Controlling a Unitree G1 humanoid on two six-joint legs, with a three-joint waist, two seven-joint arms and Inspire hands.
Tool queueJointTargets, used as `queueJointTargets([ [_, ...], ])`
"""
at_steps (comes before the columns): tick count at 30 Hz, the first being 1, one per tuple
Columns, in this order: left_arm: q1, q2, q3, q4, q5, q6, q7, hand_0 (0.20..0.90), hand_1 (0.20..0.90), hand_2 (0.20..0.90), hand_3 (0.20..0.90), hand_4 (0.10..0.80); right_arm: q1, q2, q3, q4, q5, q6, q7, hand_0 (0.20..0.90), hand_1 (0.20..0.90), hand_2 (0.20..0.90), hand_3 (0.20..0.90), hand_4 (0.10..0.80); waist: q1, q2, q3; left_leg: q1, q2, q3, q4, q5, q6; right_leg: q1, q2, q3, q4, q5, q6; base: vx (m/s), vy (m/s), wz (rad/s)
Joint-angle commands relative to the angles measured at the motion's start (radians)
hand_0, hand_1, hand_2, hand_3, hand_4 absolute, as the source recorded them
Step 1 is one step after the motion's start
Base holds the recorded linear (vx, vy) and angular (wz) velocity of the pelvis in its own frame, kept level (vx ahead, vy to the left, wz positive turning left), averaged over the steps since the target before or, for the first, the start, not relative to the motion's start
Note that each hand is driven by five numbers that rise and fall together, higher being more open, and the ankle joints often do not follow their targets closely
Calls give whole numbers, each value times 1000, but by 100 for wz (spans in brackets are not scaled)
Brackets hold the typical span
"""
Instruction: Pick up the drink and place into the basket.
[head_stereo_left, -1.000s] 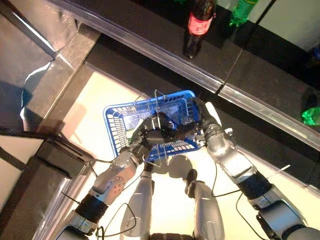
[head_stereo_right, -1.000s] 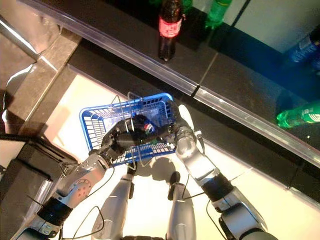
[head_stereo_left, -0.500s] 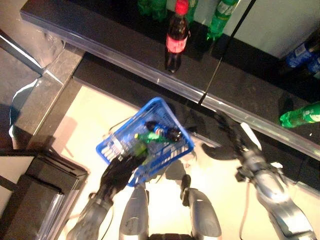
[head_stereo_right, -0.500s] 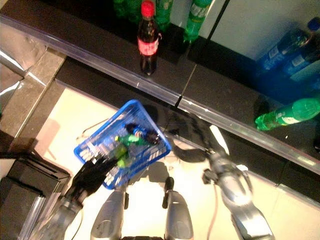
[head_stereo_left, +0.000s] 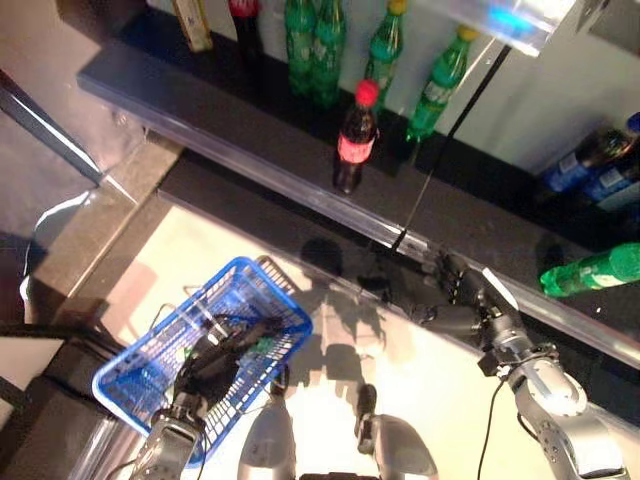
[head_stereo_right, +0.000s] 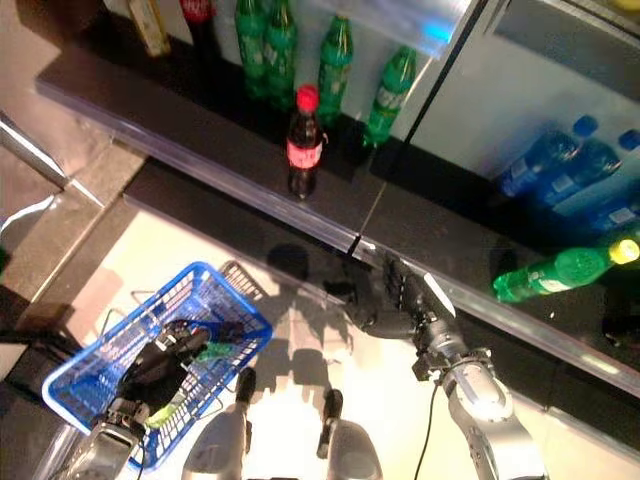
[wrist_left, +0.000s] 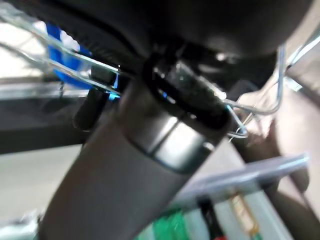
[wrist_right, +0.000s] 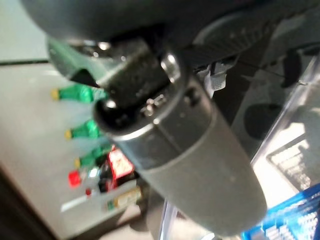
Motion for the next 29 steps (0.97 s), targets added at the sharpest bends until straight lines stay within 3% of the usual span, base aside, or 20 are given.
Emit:
queueJointTargets([
  [1, -46, -13, 13, -130, 39, -170, -117, 300, 300, 300, 200, 100, 89, -18, 78, 60, 43, -25, 8, 900, 900, 900, 900, 800, -37, 14, -263, 48, 23, 50, -19, -25, 5, 16, -41, 27, -104, 119, 32, 36, -25, -14],
  [7, -83, -34, -5, 110, 119, -149, -7, 300, 300, 300, 200, 100, 74, 41, 138, 275, 53, -24, -27, 900, 900, 900, 900, 800, -49, 21, -301, 66, 34, 68, -44, -20, -3, 34, -46, 23, -132, 134, 37, 9, -6, -3],
  [12, -166, -107, -22, 490, 208, -194, -10, 300, 300, 300, 200, 100, -4, 158, 191, 676, 107, -90, -64, 900, 900, 900, 900, 800, -50, 26, -324, 71, 37, 68, -54, -20, -8, 46, -53, 11, -153, 147, 38, 3, 1, -1],
  [13, -190, -125, -26, 577, 241, -194, 6, 300, 300, 300, 200, 100, -36, 193, 187, 805, 118, -64, -83, 900, 900, 900, 900, 800, -47, 30, -330, 71, 38, 71, -57, -21, -7, 49, -56, 5, -159, 150, 39, 0, 0, 0],
  [17, -253, -142, -30, 797, 289, -210, 28, 300, 300, 300, 200, 100, -104, 244, 165, 1148, 104, -164, -69, 900, 900, 900, 900, 800, -42, 40, -332, 73, 42, 75, -59, -24, -10, 57, -60, -5, -173, 156, 40, -12, 18, -6],
  [20, -285, -157, -27, 967, 369, -218, 54, 300, 300, 300, 200, 100, -131, 270, 140, 1357, 26, -202, -127, 900, 900, 900, 900, 800, -44, 46, -337, 74, 43, 79, -59, -29, -12, 59, -60, -4, -178, 154, 41, -7, 21, -3],
  [24, -299, -168, -23, 1042, 395, -196, 74, 300, 300, 300, 200, 100, -132, 272, 145, 1463, -90, -242, -195, 900, 900, 900, 900, 800, -50, 54, -338, 76, 43, 86, -59, -35, -9, 58, -62, 0, -177, 150, 40, -4, 16, -1],
  [29, -302, -176, -14, 1054, 354, -181, 75, 300, 300, 300, 200, 100, -128, 269, 125, 1503, -65, -243, -168, 900, 900, 900, 900, 800, -55, 63, -336, 81, 43, 88, -59, -43, -6, 60, -65, -1, -178, 146, 39, -20, 25, -7],
])
